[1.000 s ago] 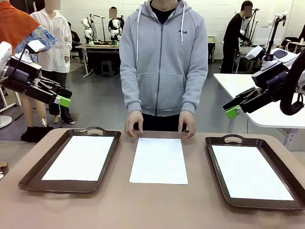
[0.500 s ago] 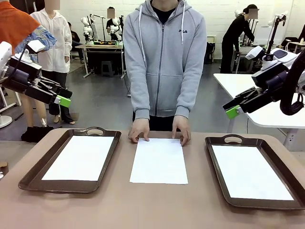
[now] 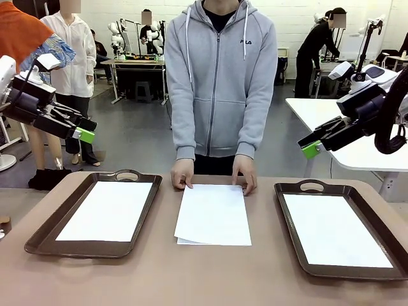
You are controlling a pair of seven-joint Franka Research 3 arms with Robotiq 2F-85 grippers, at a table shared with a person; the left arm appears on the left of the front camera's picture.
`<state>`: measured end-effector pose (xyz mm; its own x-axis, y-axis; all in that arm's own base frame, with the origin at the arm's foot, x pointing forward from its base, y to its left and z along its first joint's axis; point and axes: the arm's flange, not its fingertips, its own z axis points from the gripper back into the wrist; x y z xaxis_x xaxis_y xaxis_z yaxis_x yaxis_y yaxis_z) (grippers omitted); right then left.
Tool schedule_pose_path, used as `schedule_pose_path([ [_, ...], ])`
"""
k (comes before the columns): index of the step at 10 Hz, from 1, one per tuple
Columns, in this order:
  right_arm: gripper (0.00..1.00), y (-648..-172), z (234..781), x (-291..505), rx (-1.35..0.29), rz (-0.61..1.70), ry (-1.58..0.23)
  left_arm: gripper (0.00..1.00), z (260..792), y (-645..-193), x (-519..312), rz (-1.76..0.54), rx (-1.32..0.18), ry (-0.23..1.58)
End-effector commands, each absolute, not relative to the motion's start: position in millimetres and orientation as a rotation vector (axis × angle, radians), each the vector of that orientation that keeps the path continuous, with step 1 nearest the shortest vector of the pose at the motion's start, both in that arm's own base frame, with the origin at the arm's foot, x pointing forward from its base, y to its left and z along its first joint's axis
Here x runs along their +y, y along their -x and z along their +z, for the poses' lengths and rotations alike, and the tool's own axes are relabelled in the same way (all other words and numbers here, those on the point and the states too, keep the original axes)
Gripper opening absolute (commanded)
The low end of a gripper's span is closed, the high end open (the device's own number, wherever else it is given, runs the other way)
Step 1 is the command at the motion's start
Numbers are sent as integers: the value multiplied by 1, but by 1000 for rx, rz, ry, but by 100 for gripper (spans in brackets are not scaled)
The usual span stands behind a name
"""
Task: Sort the A4 documents.
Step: Receive the A4 Paper.
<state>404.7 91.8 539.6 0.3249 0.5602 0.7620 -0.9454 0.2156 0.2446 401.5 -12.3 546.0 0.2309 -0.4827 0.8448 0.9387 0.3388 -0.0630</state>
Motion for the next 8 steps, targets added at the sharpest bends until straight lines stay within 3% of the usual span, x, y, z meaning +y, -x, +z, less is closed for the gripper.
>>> schedule_pose_path([
  [1,100,-403,538,92,-596,1140,-784,100,547,-401,-12,-1090,-843,665],
  [8,100,-403,538,92,-596,1140,-784,100,547,-401,-12,-1090,-843,665],
])
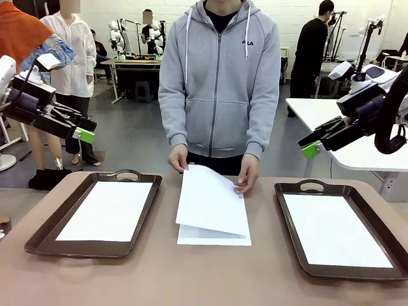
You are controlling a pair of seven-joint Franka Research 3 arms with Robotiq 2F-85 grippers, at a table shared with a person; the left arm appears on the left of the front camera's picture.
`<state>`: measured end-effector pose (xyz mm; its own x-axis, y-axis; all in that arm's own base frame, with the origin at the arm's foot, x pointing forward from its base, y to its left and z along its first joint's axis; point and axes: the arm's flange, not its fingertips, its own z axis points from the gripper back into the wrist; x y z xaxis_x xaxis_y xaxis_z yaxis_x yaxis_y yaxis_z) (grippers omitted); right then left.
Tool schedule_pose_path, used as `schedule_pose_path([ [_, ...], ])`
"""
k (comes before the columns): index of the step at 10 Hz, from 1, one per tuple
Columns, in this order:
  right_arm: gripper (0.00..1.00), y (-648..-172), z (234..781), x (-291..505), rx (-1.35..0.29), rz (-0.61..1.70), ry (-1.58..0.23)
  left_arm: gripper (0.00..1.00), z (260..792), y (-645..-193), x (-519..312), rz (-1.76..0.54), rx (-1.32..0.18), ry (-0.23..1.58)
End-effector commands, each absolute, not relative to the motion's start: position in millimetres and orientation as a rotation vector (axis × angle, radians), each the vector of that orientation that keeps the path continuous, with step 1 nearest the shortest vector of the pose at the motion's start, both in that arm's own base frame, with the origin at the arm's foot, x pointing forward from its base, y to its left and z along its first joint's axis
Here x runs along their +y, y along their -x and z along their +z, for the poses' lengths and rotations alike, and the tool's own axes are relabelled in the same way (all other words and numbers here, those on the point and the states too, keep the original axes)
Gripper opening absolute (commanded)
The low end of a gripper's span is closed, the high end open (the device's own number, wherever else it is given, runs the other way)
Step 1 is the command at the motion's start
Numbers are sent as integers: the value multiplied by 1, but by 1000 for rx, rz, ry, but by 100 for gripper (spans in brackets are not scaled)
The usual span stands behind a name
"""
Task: Sort the A4 documents.
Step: Receive the A4 Paper.
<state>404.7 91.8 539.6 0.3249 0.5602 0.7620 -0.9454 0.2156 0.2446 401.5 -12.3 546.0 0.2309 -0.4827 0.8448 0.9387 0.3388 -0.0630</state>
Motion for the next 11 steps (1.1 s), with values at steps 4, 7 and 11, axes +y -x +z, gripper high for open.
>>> schedule_pose_path([
  [4,100,-403,538,92,-596,1140,-784,100,547,-401,-12,-1090,-843,665],
  [7,100,-403,538,92,-596,1140,-784,100,547,-401,-12,-1090,-843,665],
  [11,100,-403,538,92,-596,1140,-784,100,547,-401,-12,-1090,-843,665],
])
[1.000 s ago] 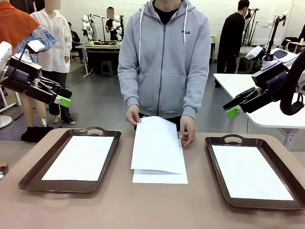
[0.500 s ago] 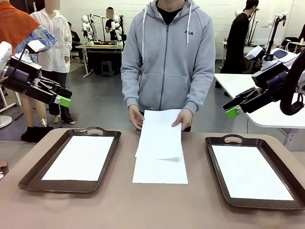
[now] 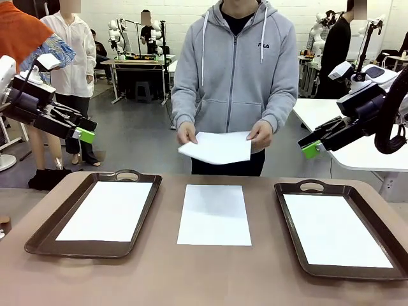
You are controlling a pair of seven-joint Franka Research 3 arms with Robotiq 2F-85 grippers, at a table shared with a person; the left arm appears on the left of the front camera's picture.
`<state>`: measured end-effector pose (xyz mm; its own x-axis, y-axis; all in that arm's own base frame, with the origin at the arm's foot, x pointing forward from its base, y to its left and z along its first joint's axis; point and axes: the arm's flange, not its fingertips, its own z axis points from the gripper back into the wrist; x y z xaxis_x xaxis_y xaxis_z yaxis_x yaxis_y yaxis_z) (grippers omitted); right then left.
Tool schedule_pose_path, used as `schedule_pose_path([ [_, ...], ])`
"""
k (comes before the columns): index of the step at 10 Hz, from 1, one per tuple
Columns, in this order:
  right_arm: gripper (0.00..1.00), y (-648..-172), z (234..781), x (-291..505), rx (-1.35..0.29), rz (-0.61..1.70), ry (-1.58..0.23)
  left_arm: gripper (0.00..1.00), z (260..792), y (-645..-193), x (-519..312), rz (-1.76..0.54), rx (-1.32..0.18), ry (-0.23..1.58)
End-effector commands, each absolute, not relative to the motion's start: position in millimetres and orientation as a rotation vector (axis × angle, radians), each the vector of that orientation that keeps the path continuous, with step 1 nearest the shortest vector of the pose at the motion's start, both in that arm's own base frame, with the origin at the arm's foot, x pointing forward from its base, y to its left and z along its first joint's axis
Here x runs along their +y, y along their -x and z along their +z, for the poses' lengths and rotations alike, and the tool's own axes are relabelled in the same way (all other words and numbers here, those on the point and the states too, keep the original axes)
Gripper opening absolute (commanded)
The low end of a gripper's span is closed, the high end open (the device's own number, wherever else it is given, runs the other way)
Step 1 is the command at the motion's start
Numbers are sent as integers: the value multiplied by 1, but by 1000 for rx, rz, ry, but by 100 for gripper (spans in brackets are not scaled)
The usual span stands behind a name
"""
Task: Sort the A4 documents.
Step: Receive the A4 Paper.
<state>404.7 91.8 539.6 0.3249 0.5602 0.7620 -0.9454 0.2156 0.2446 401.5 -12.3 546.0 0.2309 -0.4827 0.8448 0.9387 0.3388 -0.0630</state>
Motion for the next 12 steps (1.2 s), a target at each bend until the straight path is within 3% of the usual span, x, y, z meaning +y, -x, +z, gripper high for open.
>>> schedule_pose_path([
  [1,100,-403,538,92,-596,1140,-784,100,547,-401,-12,-1090,-843,665],
  [12,100,-403,538,92,-596,1140,-784,100,547,-401,-12,-1090,-843,665],
])
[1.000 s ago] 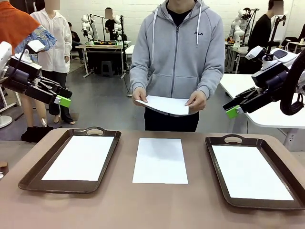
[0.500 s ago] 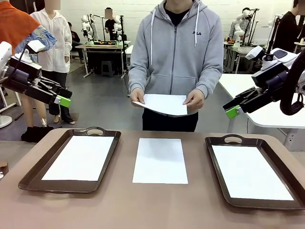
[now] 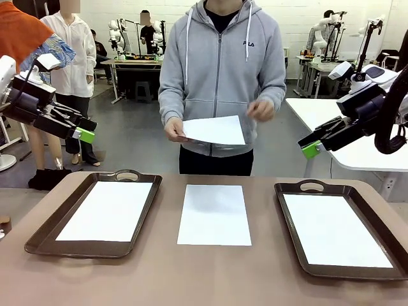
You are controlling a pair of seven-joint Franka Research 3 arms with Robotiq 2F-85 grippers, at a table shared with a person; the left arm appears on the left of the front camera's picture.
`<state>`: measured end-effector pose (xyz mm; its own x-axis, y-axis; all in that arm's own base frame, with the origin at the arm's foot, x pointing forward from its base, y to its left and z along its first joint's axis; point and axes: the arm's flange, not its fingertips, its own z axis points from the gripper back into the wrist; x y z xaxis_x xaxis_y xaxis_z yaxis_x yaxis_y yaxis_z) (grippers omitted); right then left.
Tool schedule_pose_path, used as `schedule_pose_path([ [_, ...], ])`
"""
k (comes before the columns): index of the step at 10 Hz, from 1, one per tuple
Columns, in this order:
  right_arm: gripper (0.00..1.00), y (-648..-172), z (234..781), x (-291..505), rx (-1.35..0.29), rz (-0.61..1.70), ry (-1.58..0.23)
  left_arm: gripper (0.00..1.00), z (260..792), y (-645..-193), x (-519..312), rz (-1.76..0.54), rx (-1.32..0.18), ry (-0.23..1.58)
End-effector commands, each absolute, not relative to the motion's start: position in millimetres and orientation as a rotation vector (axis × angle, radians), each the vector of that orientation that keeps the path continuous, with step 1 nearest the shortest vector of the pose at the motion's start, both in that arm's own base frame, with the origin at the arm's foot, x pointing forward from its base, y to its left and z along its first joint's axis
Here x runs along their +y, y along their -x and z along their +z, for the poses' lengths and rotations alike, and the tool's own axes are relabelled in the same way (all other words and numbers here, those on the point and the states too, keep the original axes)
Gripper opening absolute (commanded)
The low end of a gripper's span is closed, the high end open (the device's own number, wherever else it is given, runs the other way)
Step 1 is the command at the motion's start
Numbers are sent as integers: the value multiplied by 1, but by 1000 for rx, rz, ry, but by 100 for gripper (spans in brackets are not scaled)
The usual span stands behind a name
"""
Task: Sort the A4 documents.
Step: Receive the A4 Paper.
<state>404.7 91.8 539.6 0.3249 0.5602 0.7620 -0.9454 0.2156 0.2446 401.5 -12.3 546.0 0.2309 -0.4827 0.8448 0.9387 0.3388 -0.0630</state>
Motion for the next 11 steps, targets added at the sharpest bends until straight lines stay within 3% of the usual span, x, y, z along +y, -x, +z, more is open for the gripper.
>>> schedule_pose_path([
  [1,100,-403,538,92,-596,1140,-784,100,547,-401,-12,-1090,-843,665],
  [11,100,-403,538,92,-596,1140,-784,100,547,-401,-12,-1090,-843,665],
])
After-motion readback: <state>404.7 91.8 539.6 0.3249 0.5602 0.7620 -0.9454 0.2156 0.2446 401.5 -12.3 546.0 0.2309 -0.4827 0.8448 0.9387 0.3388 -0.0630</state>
